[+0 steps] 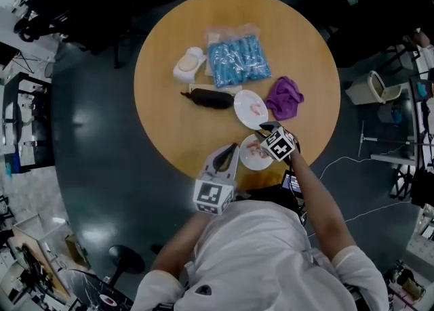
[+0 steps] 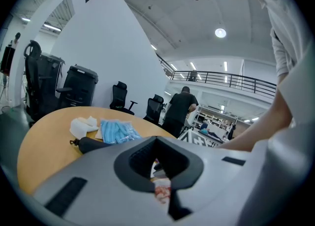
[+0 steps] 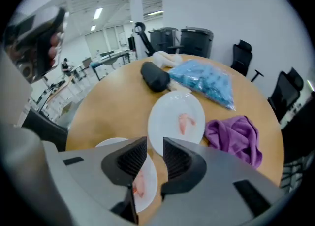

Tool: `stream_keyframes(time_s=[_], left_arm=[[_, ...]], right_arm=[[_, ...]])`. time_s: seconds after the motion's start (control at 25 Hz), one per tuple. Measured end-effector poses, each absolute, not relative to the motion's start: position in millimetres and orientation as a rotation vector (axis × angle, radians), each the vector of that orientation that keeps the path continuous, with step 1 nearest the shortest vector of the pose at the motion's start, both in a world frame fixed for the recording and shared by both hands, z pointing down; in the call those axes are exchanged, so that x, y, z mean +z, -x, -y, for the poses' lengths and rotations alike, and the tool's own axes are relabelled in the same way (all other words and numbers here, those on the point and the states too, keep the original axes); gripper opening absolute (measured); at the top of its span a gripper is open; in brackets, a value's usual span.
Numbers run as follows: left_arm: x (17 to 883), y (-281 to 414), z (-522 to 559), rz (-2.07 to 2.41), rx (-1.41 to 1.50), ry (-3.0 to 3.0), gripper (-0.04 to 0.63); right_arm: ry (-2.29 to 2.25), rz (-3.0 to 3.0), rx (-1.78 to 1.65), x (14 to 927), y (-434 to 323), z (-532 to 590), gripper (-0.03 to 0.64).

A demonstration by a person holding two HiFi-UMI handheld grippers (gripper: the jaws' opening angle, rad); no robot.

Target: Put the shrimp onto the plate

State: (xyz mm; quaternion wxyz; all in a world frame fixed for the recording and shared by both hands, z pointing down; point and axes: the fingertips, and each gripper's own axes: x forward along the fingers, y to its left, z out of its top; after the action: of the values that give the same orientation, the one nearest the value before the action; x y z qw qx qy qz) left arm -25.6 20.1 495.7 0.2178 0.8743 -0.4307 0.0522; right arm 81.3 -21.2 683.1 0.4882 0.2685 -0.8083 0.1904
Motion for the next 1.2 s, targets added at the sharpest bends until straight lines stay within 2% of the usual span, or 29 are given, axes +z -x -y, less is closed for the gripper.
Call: stream_keyframes(time_s=[0.28, 0.6, 0.72, 1.0, 1.2], left_arm=[[501, 26, -19, 1.183, 0.164, -2.402, 0.008], [509, 43, -17, 1.237, 0.195, -2.359, 0.008], [510, 47, -16, 1.245, 0.186, -2.343, 0.008], [508, 38, -11, 1.245, 0.199, -2.372, 0.008], [498, 26, -15, 1.277, 0.167, -2.363, 0.008]], right_arm=[[-0.821, 1.862, 0.521, 700, -99, 85, 0.109], [-0.758, 1.811, 0.498, 719, -89, 102, 0.107], [-0.777, 1.802, 0.519, 719, -88, 104, 0.066], [-0.739, 1.903, 0.516, 696, -82, 87, 0.057], [-0.569, 2.028, 0.457, 670, -68, 17, 0.056]])
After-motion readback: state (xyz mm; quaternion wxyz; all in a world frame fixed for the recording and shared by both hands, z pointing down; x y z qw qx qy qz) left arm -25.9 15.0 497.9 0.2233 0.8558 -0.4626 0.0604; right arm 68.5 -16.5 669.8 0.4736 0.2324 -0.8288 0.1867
